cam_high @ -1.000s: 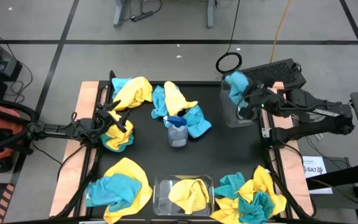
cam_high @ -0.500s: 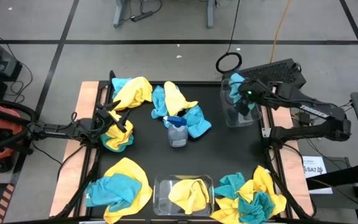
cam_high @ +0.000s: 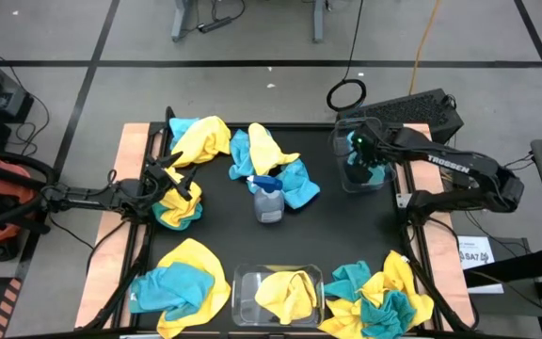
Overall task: Sort microfiber towel by color & place in baskets
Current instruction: Put the blue towel into the top transparent bin
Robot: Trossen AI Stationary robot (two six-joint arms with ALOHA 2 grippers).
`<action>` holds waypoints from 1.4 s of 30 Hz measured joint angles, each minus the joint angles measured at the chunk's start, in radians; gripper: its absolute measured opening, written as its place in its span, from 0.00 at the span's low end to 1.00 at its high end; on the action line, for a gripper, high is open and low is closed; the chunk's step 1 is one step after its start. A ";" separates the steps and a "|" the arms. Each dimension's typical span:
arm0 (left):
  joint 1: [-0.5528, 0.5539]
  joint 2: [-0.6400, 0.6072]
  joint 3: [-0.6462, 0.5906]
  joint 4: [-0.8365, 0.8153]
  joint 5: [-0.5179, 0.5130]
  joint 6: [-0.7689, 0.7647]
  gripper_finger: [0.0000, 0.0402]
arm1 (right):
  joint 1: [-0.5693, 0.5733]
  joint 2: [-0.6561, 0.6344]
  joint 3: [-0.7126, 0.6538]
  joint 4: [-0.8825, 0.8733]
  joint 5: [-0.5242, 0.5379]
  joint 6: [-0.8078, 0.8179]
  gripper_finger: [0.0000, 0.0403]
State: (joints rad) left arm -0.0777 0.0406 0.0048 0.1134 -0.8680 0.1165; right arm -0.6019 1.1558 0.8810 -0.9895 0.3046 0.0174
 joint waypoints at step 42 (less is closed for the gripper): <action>0.000 0.000 0.000 0.000 0.000 0.000 0.84 | 0.121 -0.318 0.125 -0.058 -0.681 -0.030 0.70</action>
State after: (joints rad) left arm -0.0779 0.0406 0.0049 0.1135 -0.8680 0.1165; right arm -0.4810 0.8379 1.0065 -1.0471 -0.3759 -0.0123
